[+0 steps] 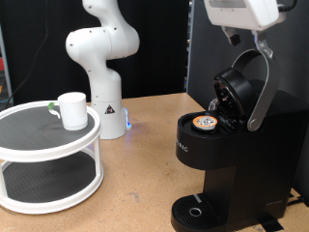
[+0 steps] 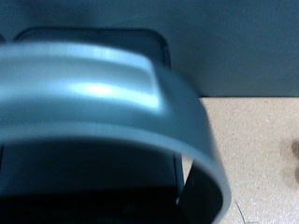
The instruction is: Make a cup of coffee with the keurig machine
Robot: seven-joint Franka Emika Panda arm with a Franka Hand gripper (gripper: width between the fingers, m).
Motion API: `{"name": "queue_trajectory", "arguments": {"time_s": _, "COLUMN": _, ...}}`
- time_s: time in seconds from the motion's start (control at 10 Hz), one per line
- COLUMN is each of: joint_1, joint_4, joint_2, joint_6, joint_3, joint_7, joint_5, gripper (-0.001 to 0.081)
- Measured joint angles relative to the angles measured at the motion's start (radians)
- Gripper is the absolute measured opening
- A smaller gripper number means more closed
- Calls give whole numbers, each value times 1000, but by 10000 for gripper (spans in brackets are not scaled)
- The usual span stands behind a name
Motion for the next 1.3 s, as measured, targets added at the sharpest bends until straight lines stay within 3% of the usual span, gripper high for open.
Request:
{"name": "queue_trajectory", "arguments": {"time_s": 0.1, "joint_1": 0, "joint_4": 9, "joint_2": 0, "joint_6": 1, "joint_3": 11, "joint_7": 14, "joint_5": 0, "gripper": 805}}
{"name": "queue_trajectory", "arguments": {"time_s": 0.2, "joint_1": 1, "joint_4": 15, "joint_2": 0, "joint_6": 2, "joint_3": 21, "joint_7": 27, "joint_5": 0, "gripper": 679}}
{"name": "queue_trajectory", "arguments": {"time_s": 0.3, "joint_1": 1, "joint_4": 17, "joint_2": 0, "joint_6": 2, "joint_3": 32, "joint_7": 42, "joint_5": -4, "gripper": 679}}
{"name": "queue_trajectory", "arguments": {"time_s": 0.5, "joint_1": 1, "joint_4": 17, "joint_2": 5, "joint_6": 8, "joint_3": 58, "joint_7": 85, "joint_5": -33, "gripper": 353}}
{"name": "queue_trajectory", "arguments": {"time_s": 0.6, "joint_1": 1, "joint_4": 17, "joint_2": 12, "joint_6": 18, "joint_3": 71, "joint_7": 107, "joint_5": -50, "gripper": 353}}
{"name": "queue_trajectory", "arguments": {"time_s": 0.7, "joint_1": 2, "joint_4": 17, "joint_2": 22, "joint_6": 33, "joint_3": 84, "joint_7": 124, "joint_5": -61, "gripper": 170}}
{"name": "queue_trajectory", "arguments": {"time_s": 0.8, "joint_1": 2, "joint_4": 17, "joint_2": 29, "joint_6": 52, "joint_3": 96, "joint_7": 134, "joint_5": -62, "gripper": 170}}
{"name": "queue_trajectory", "arguments": {"time_s": 0.9, "joint_1": 2, "joint_4": 18, "joint_2": 32, "joint_6": 67, "joint_3": 106, "joint_7": 141, "joint_5": -62, "gripper": 58}}
{"name": "queue_trajectory", "arguments": {"time_s": 1.0, "joint_1": 3, "joint_4": 21, "joint_2": 33, "joint_6": 82, "joint_3": 113, "joint_7": 145, "joint_5": -60, "gripper": 12}}
{"name": "queue_trajectory", "arguments": {"time_s": 1.3, "joint_1": 3, "joint_4": 39, "joint_2": 34, "joint_6": 84, "joint_3": 123, "joint_7": 148, "joint_5": -49, "gripper": 4}}
